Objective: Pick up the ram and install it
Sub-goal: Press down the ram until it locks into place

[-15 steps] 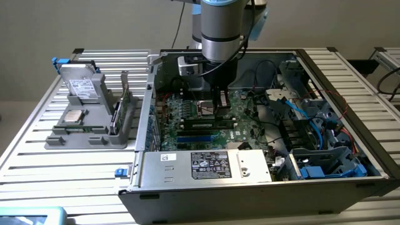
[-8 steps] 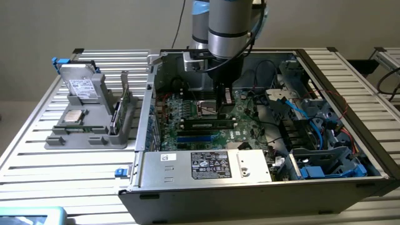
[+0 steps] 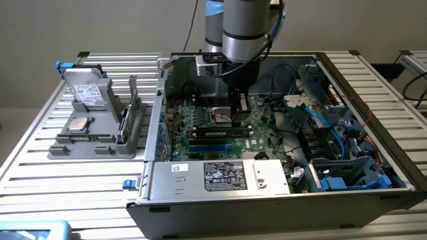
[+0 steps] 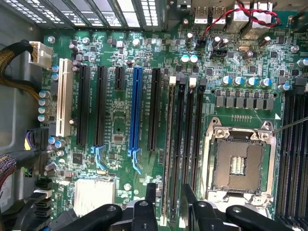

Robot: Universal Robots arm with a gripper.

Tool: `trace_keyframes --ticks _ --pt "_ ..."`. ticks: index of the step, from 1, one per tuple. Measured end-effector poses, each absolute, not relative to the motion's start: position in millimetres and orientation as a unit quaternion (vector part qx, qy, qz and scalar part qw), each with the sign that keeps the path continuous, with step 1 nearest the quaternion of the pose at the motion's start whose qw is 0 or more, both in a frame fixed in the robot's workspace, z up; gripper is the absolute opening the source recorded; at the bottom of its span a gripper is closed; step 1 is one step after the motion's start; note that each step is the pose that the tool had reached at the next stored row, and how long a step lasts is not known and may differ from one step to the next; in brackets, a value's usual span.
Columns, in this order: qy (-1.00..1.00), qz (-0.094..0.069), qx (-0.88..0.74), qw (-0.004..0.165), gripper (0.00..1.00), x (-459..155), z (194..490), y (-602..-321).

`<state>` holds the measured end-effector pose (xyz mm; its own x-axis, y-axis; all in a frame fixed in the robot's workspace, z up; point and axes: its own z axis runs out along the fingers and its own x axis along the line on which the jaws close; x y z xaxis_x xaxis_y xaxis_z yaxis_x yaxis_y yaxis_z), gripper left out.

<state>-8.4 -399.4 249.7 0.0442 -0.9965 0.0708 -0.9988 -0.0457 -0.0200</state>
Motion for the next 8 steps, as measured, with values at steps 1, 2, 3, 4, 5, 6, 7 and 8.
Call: trace_keyframes --ticks 1,2,3,4,5,6,7,8 --pt "-0.691 0.033 0.722 0.017 0.35 -8.4 249.7 -399.4" --pt "-0.691 0.033 0.722 0.017 0.35 -8.4 249.7 -399.4" --pt "-0.691 0.033 0.722 0.017 0.32 -8.4 249.7 -399.4" --pt "-0.691 0.033 0.722 0.017 0.32 -8.4 249.7 -399.4" --pt "-0.691 0.033 0.722 0.017 0.26 -8.4 249.7 -399.4" --pt "-0.691 0.033 0.722 0.017 0.26 -8.4 249.7 -399.4" --pt "-0.691 0.033 0.722 0.017 0.19 -8.4 249.8 -399.4" --pt "-0.691 0.033 0.722 0.017 0.13 -8.4 249.7 -399.4"
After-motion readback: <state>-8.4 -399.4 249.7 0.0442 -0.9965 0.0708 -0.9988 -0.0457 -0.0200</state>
